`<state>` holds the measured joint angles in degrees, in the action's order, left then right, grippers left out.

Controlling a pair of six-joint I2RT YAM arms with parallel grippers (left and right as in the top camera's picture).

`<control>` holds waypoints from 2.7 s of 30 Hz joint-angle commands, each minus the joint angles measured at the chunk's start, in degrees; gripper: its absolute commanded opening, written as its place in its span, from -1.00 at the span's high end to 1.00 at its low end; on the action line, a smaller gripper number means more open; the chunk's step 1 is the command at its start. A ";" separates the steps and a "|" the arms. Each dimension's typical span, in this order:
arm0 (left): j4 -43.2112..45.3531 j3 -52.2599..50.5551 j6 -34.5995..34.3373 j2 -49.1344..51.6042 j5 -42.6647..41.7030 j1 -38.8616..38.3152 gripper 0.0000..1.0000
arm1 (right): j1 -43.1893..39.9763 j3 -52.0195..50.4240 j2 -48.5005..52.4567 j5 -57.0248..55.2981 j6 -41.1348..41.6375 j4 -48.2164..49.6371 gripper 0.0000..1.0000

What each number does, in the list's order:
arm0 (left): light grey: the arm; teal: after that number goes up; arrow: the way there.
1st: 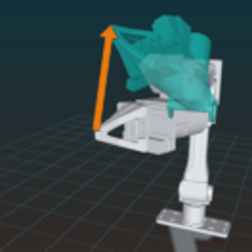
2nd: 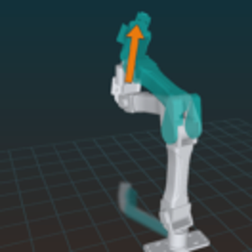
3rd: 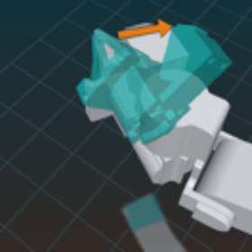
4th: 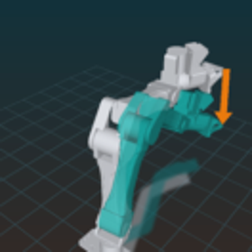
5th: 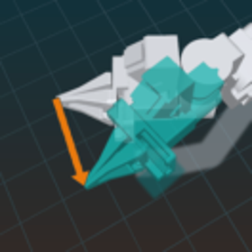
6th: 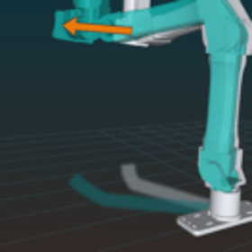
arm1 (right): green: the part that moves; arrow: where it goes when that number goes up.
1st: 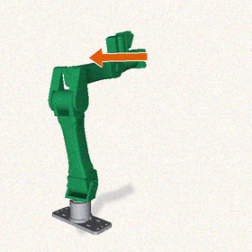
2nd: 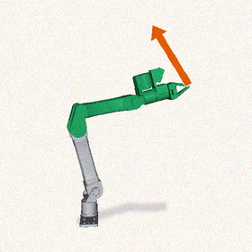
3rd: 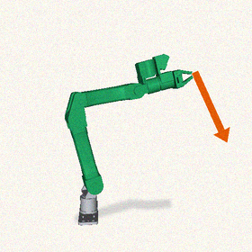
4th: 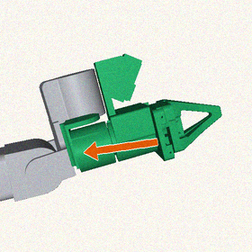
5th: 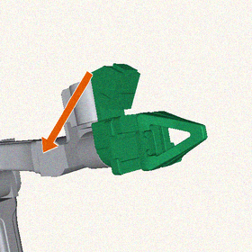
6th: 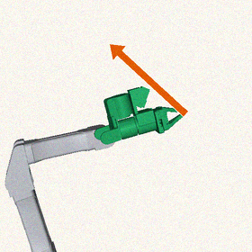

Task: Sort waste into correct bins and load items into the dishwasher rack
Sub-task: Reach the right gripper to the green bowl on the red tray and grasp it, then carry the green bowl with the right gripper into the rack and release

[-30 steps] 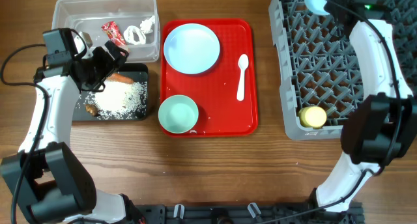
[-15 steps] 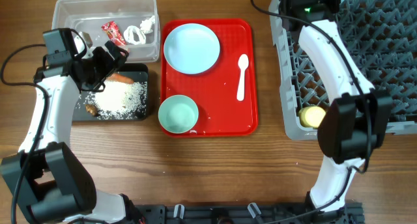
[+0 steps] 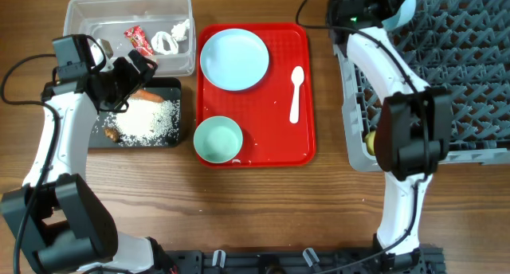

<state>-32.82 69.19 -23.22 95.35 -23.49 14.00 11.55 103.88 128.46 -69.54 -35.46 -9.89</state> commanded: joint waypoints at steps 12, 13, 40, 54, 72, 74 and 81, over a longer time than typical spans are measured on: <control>0.22 -0.17 0.28 -0.90 -0.26 0.15 -1.00 | 4.85 0.68 3.19 -0.90 -4.22 1.77 0.91; 0.22 -0.17 0.28 -0.90 -0.26 0.15 -1.00 | 5.11 0.68 3.19 -0.92 -4.22 1.73 0.91; 0.22 -0.17 0.28 -0.90 -0.26 0.15 -1.00 | 21.46 0.70 -4.50 18.47 25.29 -16.20 -0.99; 0.22 -0.20 0.28 -0.90 -0.26 0.15 -1.00 | 22.58 -13.38 -11.45 93.39 61.86 -33.05 -0.40; 0.22 -0.17 0.26 -0.90 -0.26 0.15 -1.00 | 26.84 -21.81 -10.88 90.01 74.69 -27.67 0.91; 0.20 -0.17 0.28 -0.90 -0.26 0.15 -1.00 | 26.71 -21.18 -11.41 88.52 74.36 -28.52 0.91; 0.22 -0.20 0.28 -0.90 -0.26 0.15 -1.00 | 22.71 -16.50 -26.45 61.11 68.83 -42.45 0.91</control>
<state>-32.82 69.19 -23.22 95.35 -23.51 14.00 37.06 83.96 112.18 8.67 36.64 -49.95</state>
